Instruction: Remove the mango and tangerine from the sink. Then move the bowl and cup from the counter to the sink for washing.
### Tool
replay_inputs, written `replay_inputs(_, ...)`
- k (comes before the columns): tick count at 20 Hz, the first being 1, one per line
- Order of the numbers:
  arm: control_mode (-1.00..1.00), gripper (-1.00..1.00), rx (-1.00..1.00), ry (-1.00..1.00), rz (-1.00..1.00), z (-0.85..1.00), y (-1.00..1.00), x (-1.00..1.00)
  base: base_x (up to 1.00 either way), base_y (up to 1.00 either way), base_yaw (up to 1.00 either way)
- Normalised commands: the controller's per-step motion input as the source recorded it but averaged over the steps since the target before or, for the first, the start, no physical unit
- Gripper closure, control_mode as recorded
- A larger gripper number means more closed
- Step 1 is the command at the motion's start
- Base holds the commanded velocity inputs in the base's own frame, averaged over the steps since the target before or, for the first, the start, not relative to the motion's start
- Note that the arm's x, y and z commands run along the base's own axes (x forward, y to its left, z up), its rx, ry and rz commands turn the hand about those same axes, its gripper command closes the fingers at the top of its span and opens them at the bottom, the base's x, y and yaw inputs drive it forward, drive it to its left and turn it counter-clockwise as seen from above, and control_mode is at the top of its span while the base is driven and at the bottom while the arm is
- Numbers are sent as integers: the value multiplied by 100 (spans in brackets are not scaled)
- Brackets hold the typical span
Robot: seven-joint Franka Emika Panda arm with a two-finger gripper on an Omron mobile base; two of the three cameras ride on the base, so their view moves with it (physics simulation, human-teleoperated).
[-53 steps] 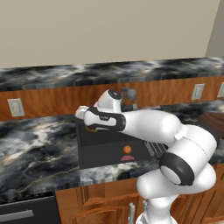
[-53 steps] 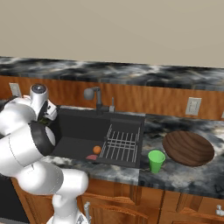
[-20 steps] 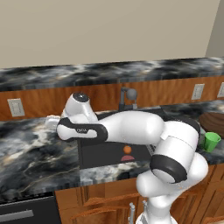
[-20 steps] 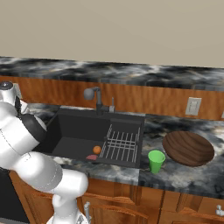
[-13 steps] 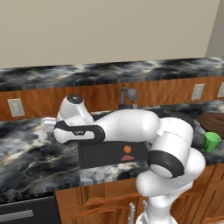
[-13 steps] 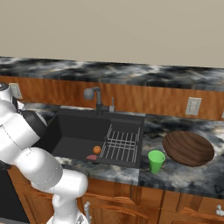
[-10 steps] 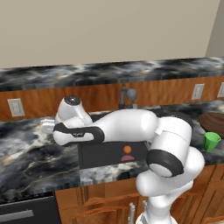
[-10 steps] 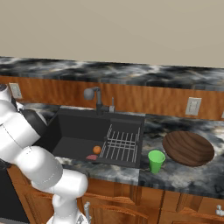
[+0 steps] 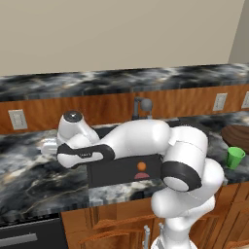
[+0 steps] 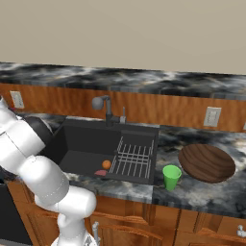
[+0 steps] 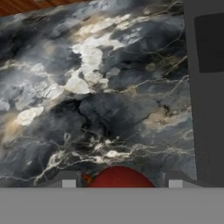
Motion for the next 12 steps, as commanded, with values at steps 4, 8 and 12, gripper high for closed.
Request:
replay_inputs(4,-100,100,0,3,0,-17,10,0,0,0,0)
replay_inputs(8,-100,100,0,2,0,-20,10,0,0,0,0)
replay_inputs(12,-100,100,0,0,0,-23,13,0,0,0,0)
